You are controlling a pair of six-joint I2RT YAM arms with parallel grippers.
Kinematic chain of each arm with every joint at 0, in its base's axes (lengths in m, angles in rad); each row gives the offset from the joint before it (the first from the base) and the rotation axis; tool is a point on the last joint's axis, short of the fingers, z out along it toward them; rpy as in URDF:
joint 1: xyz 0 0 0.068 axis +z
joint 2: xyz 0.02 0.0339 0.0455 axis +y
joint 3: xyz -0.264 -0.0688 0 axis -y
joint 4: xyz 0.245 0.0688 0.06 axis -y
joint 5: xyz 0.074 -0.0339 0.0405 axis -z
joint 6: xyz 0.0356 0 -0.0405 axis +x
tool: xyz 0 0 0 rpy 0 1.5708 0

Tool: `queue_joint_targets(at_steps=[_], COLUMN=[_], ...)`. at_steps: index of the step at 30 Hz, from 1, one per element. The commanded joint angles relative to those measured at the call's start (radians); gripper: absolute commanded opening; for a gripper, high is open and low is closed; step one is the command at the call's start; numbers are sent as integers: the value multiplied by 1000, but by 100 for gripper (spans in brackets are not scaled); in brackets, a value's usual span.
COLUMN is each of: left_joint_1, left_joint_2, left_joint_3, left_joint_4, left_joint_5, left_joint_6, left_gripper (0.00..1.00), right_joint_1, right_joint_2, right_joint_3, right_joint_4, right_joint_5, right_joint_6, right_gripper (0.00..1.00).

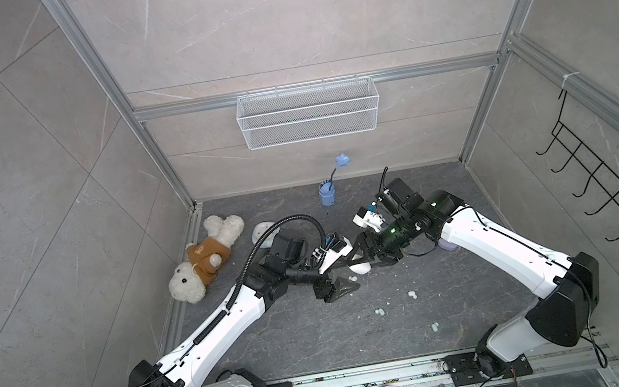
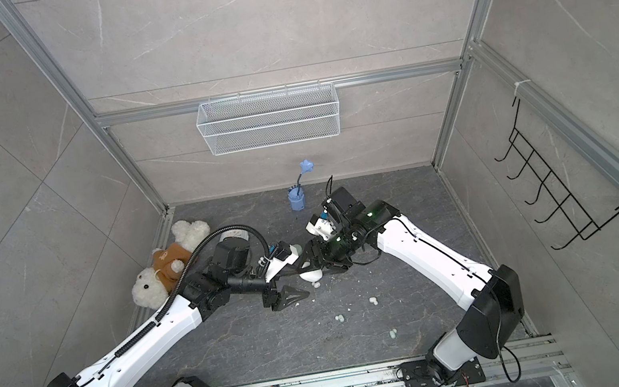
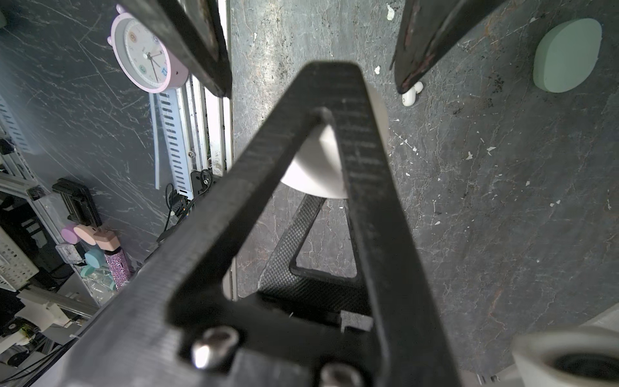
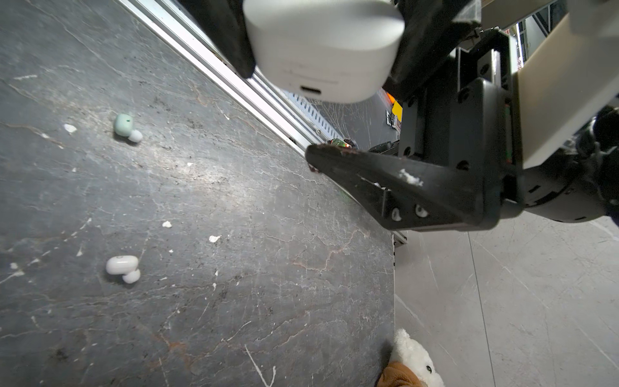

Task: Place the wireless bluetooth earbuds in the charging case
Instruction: 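Close the left gripper on the white case while the right gripper holds it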

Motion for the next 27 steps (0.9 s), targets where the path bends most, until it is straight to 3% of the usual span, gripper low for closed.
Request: queue_joint_targets(at_steps=[1, 27], left_joint_1=[-6, -37], left_joint_2=[13, 67], left_joint_3=[46, 81], left_joint_4=[29, 22], left_joint_5=[38, 76], left_joint_6=[26, 54], left_gripper=[74, 54], right_joint_1=[11, 28], right_joint_2=[11, 21], right_joint_3=[-7, 25], right_joint_4=[13, -37], right_joint_5=[-21, -42], right_joint_6=[-17, -74], right_gripper=[56, 56])
